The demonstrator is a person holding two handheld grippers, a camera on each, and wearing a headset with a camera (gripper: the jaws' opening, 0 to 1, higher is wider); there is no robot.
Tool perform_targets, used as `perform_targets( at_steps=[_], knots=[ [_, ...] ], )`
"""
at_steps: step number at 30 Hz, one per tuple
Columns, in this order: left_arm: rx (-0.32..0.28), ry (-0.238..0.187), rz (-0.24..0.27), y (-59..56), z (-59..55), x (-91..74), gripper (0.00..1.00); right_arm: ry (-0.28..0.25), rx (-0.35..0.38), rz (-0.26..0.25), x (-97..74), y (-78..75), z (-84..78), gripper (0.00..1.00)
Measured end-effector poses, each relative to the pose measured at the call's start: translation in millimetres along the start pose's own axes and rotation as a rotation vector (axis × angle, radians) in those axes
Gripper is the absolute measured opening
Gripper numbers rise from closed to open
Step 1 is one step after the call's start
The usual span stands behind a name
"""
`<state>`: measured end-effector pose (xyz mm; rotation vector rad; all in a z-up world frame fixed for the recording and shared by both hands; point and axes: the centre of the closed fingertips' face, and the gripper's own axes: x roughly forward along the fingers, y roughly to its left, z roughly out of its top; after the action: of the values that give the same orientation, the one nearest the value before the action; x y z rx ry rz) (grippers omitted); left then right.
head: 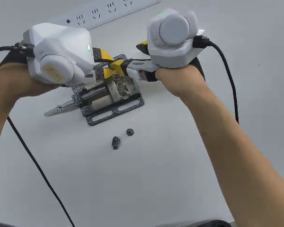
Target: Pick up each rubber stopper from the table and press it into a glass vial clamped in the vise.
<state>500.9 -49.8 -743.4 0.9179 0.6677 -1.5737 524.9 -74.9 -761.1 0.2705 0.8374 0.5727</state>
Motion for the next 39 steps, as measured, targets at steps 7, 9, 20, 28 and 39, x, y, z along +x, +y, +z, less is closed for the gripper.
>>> perform_targets(
  at_steps=[7,9,20,28,39],
  knots=[
    [-0.009,0.001,-0.007,-0.9,2.9,0.3,0.04,0.0,0.019,0.023,0.5,3.1,-0.9,0.45],
    [-0.003,0.009,-0.012,-0.7,1.3,1.4,0.04,-0.001,0.019,0.025,1.6,2.6,-1.4,0.45],
    [0.039,0.016,-0.032,-2.1,-4.4,6.9,0.03,0.003,0.026,0.039,4.7,5.9,-4.1,0.41],
    [-0.001,-0.011,-0.037,-4.1,1.4,4.9,0.06,0.002,0.024,0.014,2.9,-2.6,-4.8,0.49],
    [-0.013,-0.021,-0.041,-4.1,0.4,6.2,0.07,0.029,0.07,-0.016,-11.4,-12.1,-12.7,0.52]
  ],
)
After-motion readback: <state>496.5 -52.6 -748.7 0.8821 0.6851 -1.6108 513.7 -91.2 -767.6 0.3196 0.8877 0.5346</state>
